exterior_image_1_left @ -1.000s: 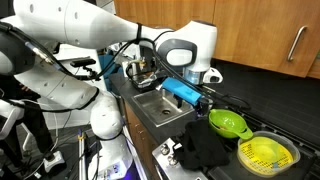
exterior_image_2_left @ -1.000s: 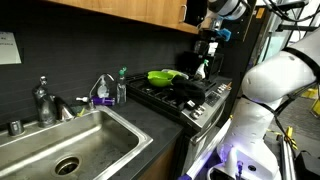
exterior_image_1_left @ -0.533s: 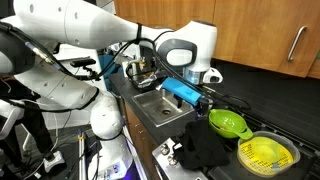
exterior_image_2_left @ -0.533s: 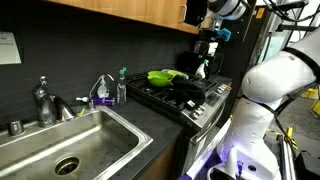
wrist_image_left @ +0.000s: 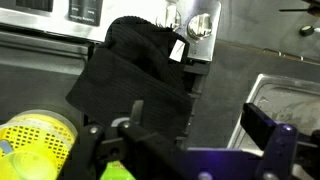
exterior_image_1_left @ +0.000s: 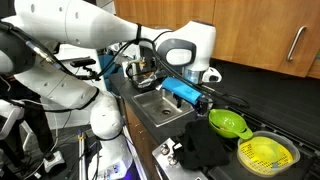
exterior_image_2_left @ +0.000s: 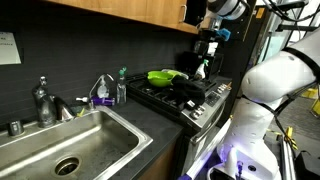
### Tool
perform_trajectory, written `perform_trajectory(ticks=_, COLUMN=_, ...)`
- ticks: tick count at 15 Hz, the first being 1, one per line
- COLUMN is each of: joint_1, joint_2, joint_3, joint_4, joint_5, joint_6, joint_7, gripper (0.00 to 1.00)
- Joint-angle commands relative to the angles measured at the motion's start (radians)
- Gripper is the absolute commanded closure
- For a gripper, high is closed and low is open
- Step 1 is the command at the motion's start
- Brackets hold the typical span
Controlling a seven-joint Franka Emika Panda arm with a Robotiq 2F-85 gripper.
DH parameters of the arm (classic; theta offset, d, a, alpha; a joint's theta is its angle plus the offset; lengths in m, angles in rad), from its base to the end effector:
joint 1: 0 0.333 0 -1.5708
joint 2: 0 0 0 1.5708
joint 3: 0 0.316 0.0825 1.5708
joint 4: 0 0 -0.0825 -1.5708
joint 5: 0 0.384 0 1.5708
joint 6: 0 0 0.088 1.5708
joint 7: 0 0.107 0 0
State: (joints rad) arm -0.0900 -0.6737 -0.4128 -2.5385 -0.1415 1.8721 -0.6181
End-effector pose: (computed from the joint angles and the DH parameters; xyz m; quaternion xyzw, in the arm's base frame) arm 0.3044 -0.1871 0.4713 -0.9905 -0.1229 -0.0168 0.0586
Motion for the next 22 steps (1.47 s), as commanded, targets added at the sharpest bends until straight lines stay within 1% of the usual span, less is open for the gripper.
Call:
perform_trajectory(ticks=1, joint_1=-0.01, joint_2=-0.046, joint_3=0.106, joint_4=-0.05, joint_5=-0.04, joint_6=0.01, joint_7=0.025, gripper=0.0)
perform_trajectory(ticks=6, joint_1=0.047, joint_2=-0.106, joint_3=0.261, joint_4=-0.084, joint_5=-0.072, joint_6=-0.032, joint_7=0.066, gripper=0.0)
perform_trajectory(ticks=10, joint_1=0.114, joint_2=-0.16, joint_3=0.352, joint_4=-0.081, joint_5=-0.105, joint_6=-0.057, joint_7=0.118, gripper=0.0)
perform_trajectory(ticks=13, joint_1=0.175, joint_2=-0.225, joint_3=0.368, joint_4=-0.098, joint_5=-0.09, joint_6=0.019, joint_7=0.142, gripper=0.0)
perform_trajectory(ticks=16, joint_1=0.218, joint_2=-0.266, joint_3=0.373, joint_4=-0.118, joint_5=-0.104, joint_6=0.104, joint_7=0.139, gripper=0.0)
perform_trajectory(ticks=20, joint_1=0.253, joint_2=-0.309, joint_3=0.366, joint_4=-0.158, joint_5=-0.105, joint_6=0.222, joint_7=0.128, gripper=0.0)
perform_trajectory(ticks=22, joint_1=0.259, joint_2=-0.32, joint_3=0.363, joint_4=-0.178, joint_5=-0.106, joint_6=0.27, joint_7=0.126, gripper=0.0)
